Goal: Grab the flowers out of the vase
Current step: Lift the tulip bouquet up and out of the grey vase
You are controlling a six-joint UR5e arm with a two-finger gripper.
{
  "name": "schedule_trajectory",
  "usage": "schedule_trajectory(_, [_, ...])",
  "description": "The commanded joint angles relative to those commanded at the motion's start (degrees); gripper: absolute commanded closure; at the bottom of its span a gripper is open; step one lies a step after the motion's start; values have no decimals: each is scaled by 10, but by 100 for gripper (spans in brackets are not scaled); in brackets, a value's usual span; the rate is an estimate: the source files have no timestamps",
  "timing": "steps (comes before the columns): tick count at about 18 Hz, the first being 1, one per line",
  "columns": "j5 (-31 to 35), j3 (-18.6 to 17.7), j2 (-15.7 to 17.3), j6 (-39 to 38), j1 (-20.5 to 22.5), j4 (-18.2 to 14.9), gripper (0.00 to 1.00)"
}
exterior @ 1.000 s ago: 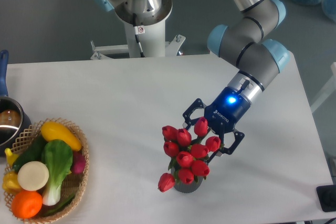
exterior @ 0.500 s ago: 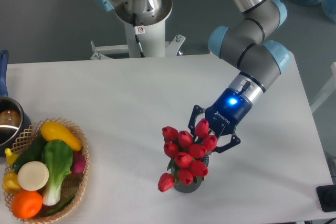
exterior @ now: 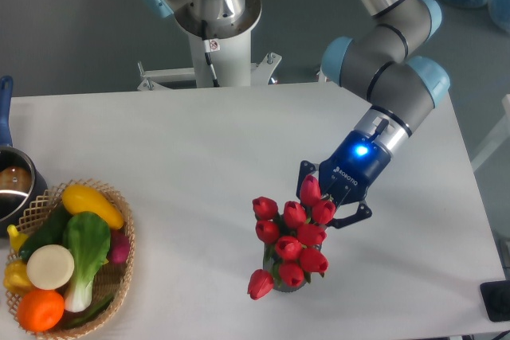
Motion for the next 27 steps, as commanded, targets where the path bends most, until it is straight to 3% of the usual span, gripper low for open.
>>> schedule_trajectory(9, [-40,1,33,-62,9,0,71])
schedule_trajectory(20, [-99,75,28,-130,26,-1,70])
schedule_trajectory(27, [-136,91,25,-141,32,-2,70])
